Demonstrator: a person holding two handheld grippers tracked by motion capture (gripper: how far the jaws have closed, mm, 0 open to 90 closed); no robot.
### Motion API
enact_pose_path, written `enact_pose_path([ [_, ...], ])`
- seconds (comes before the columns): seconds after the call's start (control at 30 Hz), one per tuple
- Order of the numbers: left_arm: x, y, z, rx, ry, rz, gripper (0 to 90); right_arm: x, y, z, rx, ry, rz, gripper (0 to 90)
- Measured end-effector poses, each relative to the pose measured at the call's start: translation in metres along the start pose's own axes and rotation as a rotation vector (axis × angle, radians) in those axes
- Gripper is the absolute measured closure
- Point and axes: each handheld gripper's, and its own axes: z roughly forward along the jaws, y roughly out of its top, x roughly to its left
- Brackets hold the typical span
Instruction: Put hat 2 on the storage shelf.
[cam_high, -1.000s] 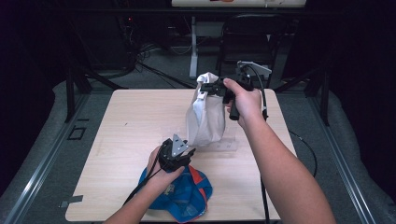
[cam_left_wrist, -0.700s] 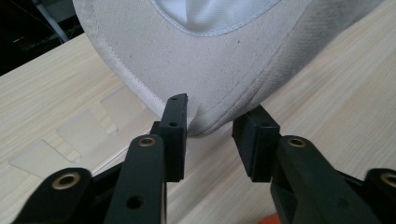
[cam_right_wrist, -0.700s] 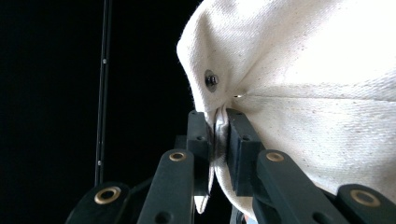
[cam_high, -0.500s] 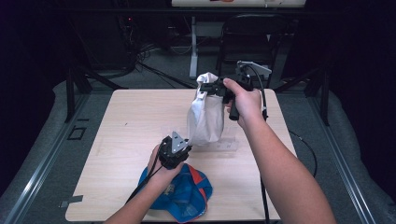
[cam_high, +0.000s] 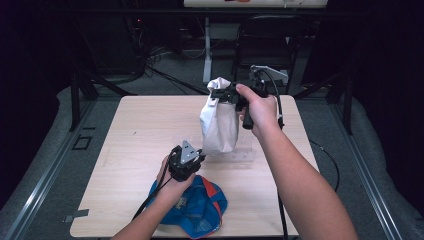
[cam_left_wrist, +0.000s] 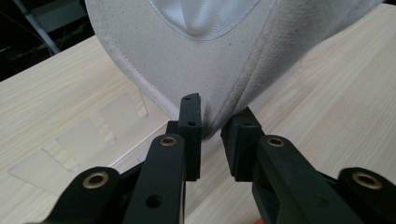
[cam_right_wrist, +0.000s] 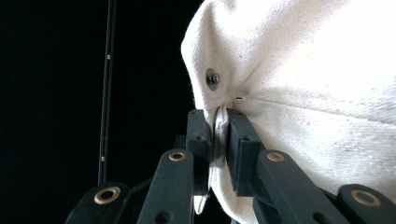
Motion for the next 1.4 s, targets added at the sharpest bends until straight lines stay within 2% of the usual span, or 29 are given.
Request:
enact_pose_path([
  [0.07,0.002,-0.002,0.000,-0.004,-0.010,-0.014,78.5,0.000,0.000,0.001,0.006,-0.002,0.000,81.1],
  [0.13,0.007,-0.004,0.000,-0.013,-0.020,-0.049,78.5,-0.001,0.000,0.002,0.006,-0.006,-0.002,81.1],
  [0.27,0.011,-0.007,-0.002,-0.017,-0.028,-0.076,78.6,-0.001,0.000,0.006,0.009,-0.008,-0.003,81.1],
  [0.37,0.016,-0.011,-0.004,-0.038,-0.046,-0.103,79.1,-0.002,0.000,0.009,0.016,-0.005,-0.004,81.1],
  [0.57,0.018,-0.015,-0.006,-0.051,-0.051,-0.115,80.5,0.000,-0.002,0.016,0.030,-0.006,-0.005,81.1],
  [0.7,0.020,-0.018,-0.004,-0.054,-0.065,-0.166,80.7,0.000,-0.003,0.019,0.033,-0.021,-0.009,81.1],
  [0.8,0.019,-0.021,-0.004,-0.070,-0.061,-0.185,81.0,-0.001,-0.003,0.020,0.036,-0.027,-0.011,81.1],
  [1.2,0.020,-0.030,0.000,-0.042,-0.059,-0.213,83.8,-0.009,-0.005,0.028,0.050,-0.056,-0.012,81.4],
  [1.4,0.024,-0.034,0.002,-0.033,-0.086,-0.259,84.7,-0.014,-0.005,0.033,0.056,-0.073,-0.009,81.8],
])
